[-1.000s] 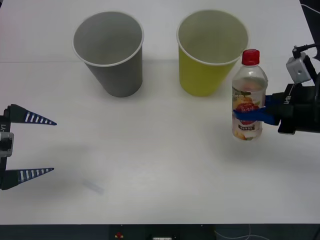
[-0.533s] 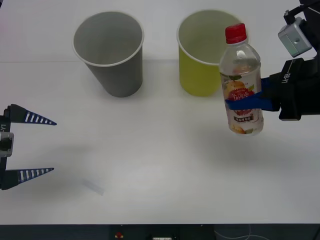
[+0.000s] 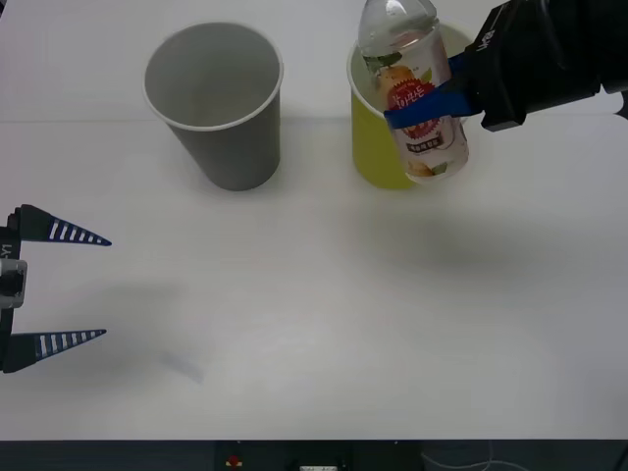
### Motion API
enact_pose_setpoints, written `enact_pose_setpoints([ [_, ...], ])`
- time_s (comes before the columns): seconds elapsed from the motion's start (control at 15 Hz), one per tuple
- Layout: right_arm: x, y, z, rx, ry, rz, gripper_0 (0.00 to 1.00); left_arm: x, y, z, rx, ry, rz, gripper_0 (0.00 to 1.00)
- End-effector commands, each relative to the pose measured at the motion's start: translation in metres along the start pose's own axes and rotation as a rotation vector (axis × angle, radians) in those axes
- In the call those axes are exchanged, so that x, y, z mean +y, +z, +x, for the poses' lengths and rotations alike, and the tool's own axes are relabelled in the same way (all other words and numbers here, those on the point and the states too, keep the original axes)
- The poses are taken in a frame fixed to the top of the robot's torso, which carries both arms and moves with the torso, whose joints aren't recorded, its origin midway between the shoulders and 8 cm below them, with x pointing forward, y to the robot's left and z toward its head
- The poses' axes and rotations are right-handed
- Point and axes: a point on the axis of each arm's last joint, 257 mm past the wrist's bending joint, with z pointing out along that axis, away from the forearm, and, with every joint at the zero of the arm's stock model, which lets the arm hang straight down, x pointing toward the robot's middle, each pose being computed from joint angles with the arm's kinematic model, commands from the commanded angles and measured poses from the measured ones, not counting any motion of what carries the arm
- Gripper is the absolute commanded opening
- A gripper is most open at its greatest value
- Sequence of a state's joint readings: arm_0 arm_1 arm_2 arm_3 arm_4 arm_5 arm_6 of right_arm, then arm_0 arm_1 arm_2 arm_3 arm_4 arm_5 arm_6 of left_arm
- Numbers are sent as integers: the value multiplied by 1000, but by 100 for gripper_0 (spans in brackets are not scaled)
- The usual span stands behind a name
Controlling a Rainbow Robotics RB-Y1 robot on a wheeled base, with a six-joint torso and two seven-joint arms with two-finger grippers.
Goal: Put the can into the green bin and the plastic bottle into the gray bin
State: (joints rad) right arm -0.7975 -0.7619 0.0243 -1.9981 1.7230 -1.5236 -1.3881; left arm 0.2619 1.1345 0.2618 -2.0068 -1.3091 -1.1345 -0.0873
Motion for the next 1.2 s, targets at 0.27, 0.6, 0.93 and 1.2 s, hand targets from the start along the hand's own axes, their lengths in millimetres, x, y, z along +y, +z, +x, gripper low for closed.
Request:
enact_pose_setpoints([
  [0.27, -25, 53, -67, 29, -17, 42, 0, 0, 0, 0, 0, 0, 0, 100],
  [0.6, -31, 114, -124, 66, 20, 75, 0, 0, 0, 0, 0, 0, 0, 100],
  [0.93, -33, 182, -156, 56, 40, 131, 0, 0, 0, 0, 0, 0, 0, 100],
  [1.2, -29, 216, -160, 39, 21, 149, 0, 0, 0, 0, 0, 0, 0, 100],
])
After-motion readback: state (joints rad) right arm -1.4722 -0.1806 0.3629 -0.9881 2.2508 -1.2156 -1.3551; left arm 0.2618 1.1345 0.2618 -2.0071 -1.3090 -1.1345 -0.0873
